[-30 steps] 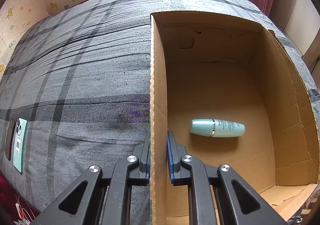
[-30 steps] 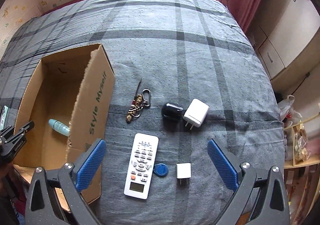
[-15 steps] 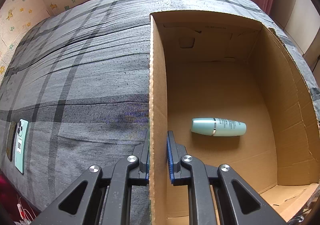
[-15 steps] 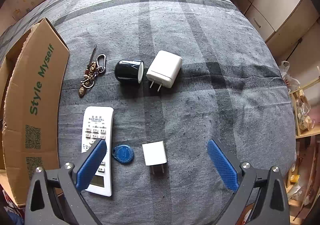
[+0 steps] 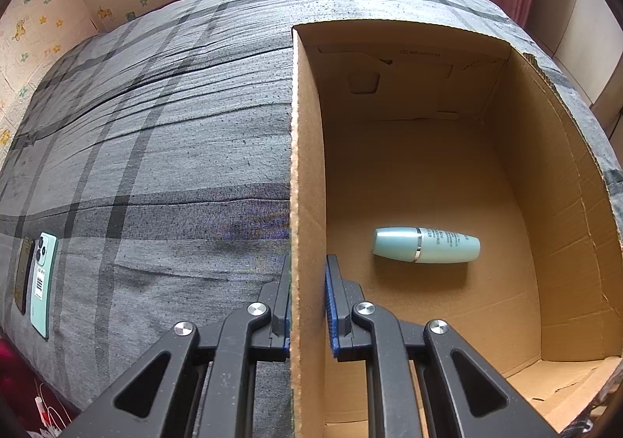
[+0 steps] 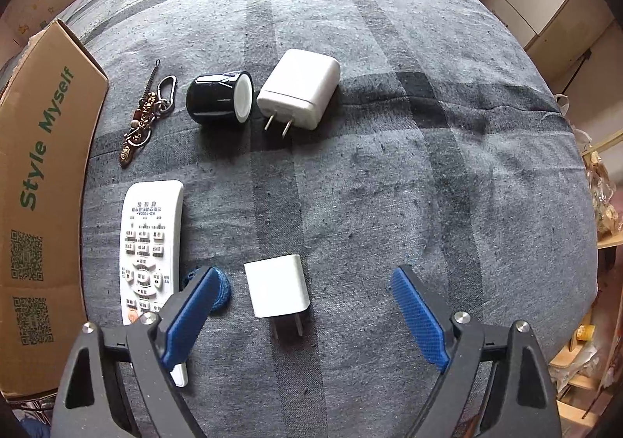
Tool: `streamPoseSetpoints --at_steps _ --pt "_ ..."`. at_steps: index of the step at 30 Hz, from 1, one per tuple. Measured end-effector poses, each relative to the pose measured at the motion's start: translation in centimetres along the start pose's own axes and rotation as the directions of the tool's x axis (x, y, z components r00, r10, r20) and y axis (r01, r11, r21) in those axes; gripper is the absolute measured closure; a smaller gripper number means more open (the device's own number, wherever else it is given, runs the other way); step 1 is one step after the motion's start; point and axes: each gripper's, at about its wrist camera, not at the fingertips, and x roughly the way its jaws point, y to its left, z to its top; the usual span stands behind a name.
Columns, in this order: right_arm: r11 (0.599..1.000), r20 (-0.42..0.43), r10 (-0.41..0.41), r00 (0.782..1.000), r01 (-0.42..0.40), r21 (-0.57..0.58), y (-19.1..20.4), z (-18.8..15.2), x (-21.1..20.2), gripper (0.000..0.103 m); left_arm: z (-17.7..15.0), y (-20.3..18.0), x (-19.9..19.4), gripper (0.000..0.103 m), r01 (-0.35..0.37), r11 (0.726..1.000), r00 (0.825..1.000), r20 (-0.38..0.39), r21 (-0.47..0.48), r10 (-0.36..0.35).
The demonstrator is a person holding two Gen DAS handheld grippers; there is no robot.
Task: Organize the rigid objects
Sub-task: 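Close the right gripper on the small white cube charger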
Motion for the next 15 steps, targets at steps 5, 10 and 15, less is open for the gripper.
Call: streamPoseSetpoints --at_steps 5,10,15 --pt "1.0 -0.029 0.01 1.0 -0.01 -0.008 0.12 0.02 0.52 0.04 -0.03 -0.01 -0.03 0.088 -0.002 1.0 1.0 0.0 0.0 0.002" --pt "0.999 -0.035 0.047 0.998 -0.047 -0.001 0.32 -0.27 0.64 0.075 -0.03 0.03 -0.01 0.088 -0.003 1.0 1.0 -0.001 -0.001 0.003" --pt "0.999 -0.027 0.036 0.999 -0.036 -0.004 0.27 -0.48 -0.05 0.075 -0.05 -0.04 -0.06 0.088 -0.003 1.0 1.0 0.0 -0.001 0.003"
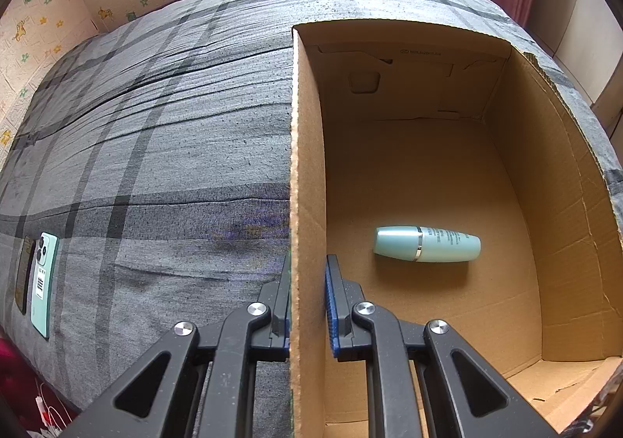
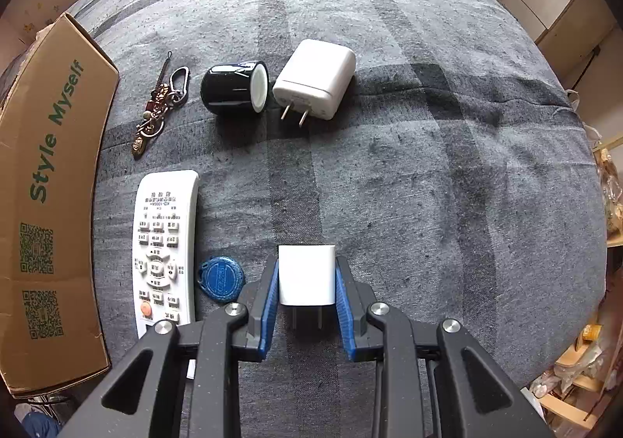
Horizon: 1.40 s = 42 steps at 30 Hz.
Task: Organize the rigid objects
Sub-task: 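Close the right gripper on the small white cube charger, then lift the white charger with the right gripper and carry it into the box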
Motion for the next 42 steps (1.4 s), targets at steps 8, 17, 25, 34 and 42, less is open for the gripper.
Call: streamPoseSetpoints --at_steps 8,17,25,34,42 --pt "1.0 0.01 0.005 1.0 -0.005 -0.019 1.3 0.7 -2.4 0.075 0.0 -0.1 0.0 0.088 0.0 1.0 1.0 0.0 0.0 0.0" --pt "0.998 0.047 -0.005 0.999 0.008 -0.061 3.1 1.5 -5.5 0.075 0.0 -0.1 0.0 0.088 -0.004 1.0 1.0 0.0 0.007 0.004" --pt "0.995 0.087 0.001 0.996 0.007 -0.101 5.1 2.1 -8.1 0.074 0.1 -0.2 0.0 0.088 -0.003 1.0 1.0 0.0 0.005 0.003" --pt "0.987 0.128 0.024 0.991 -0.003 -0.163 7.6 3.0 -10.1 0.075 0.1 -0.1 0.1 0.088 -0.001 1.0 1.0 -0.002 0.006 0.001" --pt "0.974 0.153 0.055 0.987 -0.019 -0.227 10.5 3.3 -11.7 0.075 0.1 -0.1 0.1 0.088 0.001 1.0 1.0 -0.002 0.004 -0.001"
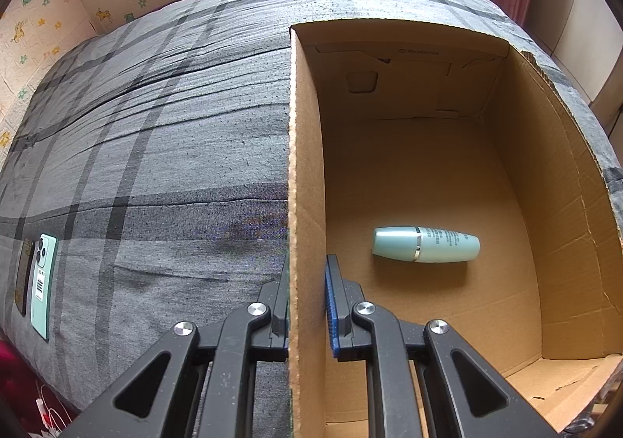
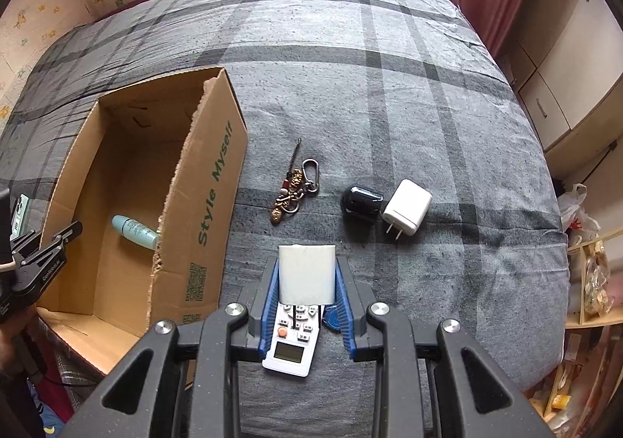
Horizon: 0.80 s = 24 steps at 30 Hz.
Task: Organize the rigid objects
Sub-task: 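Lift the white charger with the right gripper and carry it into the box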
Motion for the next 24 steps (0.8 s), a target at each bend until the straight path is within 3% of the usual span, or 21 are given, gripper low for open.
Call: streamPoseSetpoints --at_steps 24 --pt "0.976 0.02 0.118 0.993 -0.112 -0.188 10.2 2.2 -0.8 0.075 -0.1 0.0 -0.1 0.088 -0.002 1.0 1.0 0.001 0.005 0.002"
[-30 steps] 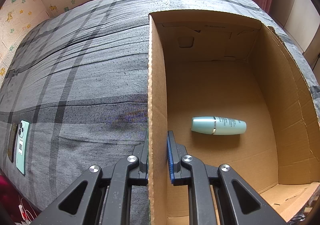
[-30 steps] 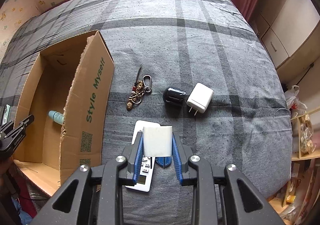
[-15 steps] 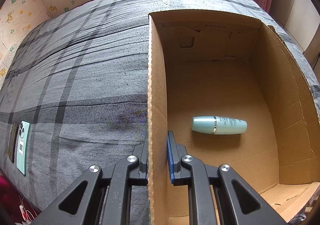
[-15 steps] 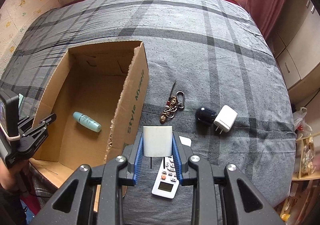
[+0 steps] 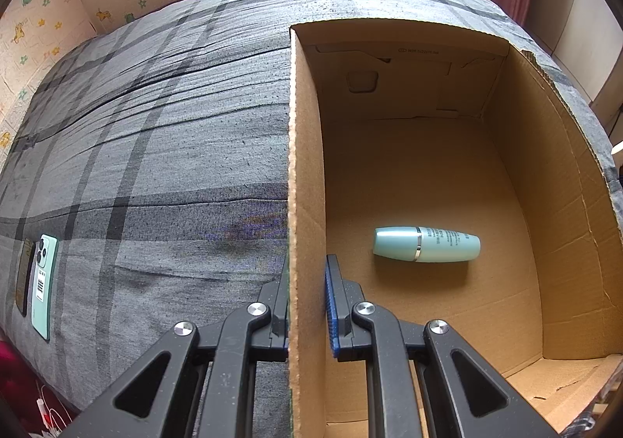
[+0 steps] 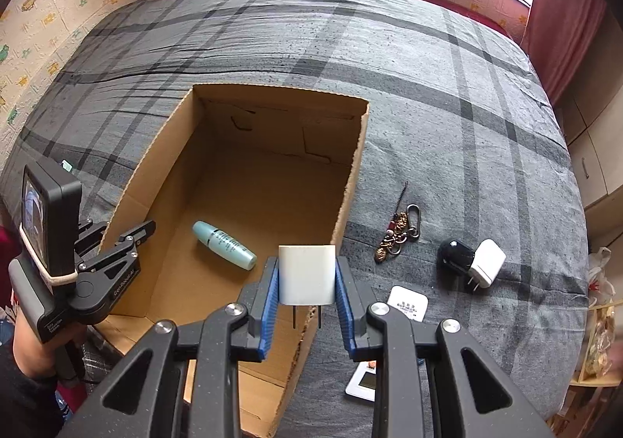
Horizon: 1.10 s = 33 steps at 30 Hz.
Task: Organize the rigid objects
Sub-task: 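Lift the white charger with the right gripper and carry it into the box, then open the right gripper to release the charger beside the bottle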
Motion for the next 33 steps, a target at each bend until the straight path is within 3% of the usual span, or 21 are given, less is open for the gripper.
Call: streamPoseSetpoints --at_steps 25,33 --pt "0.994 -0.124 0.094 0.988 -0.099 -0.042 6.1 -0.4 6.9 0.074 -0.1 0.1 0.1 0.088 0.004 1.0 1.0 0.0 -0.006 -0.004" --pt "0.994 -0.179 0.085 0.98 -0.095 -0.046 7.1 -1.0 9.3 0.074 0.0 0.2 0.0 0.088 0.009 1.0 1.0 0.0 -0.011 -0.009"
